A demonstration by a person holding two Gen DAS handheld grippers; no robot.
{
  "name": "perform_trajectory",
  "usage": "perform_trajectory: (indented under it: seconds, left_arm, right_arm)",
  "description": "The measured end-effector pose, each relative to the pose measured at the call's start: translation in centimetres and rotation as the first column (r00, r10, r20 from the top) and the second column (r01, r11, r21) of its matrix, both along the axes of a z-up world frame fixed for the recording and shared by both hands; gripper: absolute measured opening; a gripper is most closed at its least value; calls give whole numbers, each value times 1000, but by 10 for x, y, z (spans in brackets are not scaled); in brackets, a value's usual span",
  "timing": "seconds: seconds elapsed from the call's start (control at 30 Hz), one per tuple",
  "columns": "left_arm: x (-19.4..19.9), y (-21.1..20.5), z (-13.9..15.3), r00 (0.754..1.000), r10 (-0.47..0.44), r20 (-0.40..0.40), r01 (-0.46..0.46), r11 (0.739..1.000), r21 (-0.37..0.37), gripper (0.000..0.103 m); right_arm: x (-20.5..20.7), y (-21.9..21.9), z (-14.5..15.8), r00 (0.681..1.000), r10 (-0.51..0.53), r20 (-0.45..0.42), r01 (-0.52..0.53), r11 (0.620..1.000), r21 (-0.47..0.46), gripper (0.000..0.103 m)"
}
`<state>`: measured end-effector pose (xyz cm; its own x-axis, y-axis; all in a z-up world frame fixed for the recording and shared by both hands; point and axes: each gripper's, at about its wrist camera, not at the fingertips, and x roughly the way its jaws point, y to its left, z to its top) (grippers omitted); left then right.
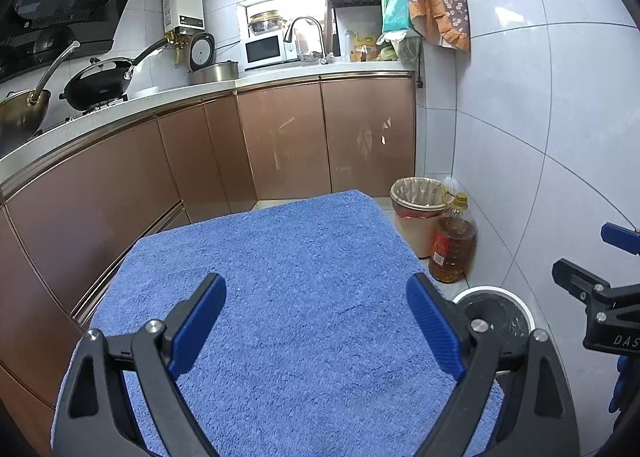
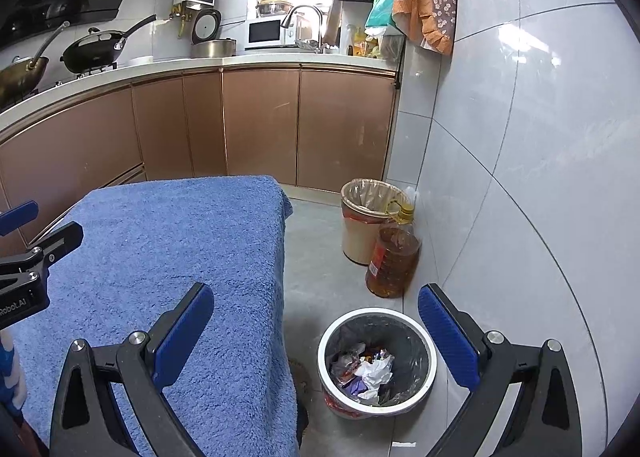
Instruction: Collect trash
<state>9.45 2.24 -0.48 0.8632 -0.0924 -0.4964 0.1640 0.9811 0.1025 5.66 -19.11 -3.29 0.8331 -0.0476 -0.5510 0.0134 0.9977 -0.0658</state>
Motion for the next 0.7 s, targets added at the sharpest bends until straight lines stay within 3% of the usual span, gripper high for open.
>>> perform_trajectory:
  seconds: [0.7]
  left_arm:
    - [-1, 1, -6, 1000, -14, -11, 14, 1000, 11, 92]
  right_arm:
    - [1, -3, -4, 1000, -2, -12, 2, 1000, 0, 103]
